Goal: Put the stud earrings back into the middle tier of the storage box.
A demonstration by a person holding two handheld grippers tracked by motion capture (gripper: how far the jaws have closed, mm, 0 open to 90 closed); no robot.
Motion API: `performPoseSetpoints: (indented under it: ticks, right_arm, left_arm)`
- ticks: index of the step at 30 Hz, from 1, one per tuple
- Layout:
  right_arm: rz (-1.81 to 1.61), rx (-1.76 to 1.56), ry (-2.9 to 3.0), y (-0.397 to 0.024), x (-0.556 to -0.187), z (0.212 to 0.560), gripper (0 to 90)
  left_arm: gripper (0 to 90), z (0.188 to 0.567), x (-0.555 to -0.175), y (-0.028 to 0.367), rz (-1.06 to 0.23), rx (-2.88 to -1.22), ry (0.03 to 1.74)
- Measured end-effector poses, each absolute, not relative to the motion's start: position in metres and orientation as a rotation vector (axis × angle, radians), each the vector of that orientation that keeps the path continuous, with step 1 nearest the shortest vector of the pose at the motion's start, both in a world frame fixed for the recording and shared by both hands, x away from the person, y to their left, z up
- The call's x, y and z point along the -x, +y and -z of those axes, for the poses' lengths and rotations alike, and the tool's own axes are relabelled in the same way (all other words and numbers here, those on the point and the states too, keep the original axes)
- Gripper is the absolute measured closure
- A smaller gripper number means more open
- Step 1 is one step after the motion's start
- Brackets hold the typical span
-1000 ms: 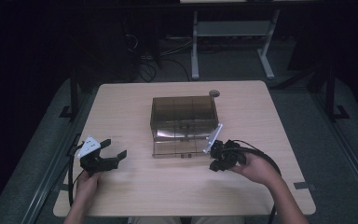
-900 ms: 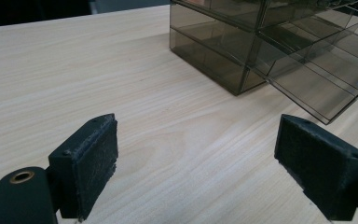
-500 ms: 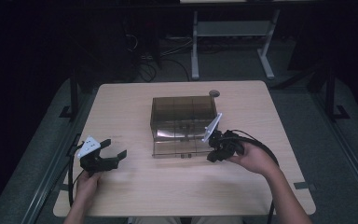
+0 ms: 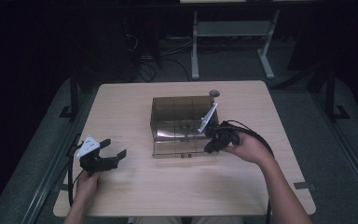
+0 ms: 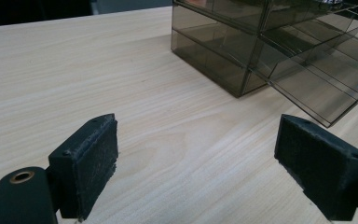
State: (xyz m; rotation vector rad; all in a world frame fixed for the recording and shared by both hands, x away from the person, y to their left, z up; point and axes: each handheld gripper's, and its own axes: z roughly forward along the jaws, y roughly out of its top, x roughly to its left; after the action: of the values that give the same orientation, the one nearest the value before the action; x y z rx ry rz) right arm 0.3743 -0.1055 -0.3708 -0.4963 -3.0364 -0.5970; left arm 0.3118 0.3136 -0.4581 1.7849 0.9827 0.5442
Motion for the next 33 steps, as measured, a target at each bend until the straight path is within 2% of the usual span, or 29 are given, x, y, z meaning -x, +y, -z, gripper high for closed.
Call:
performPoseSetpoints:
  ticks: [10,20,33]
  right_arm:
    - [0.611,0.529,-3.032,-0.100,-0.390,0.369,85.5]
    - [0.537,0.585,-3.002,-0.093,-0.413,0.390,85.5]
    - [0.478,0.607,-3.005,-0.088,-0.422,0.403,85.4]
  left_arm:
    - [12.8,0.458,-0.312,0.314,-0.545,-1.788,0.979]
    - [12.8,0.458,-0.312,0.314,-0.543,-1.786,0.979]
    - [12.8,0.458,-0.311,0.314,-0.542,-1.786,0.980]
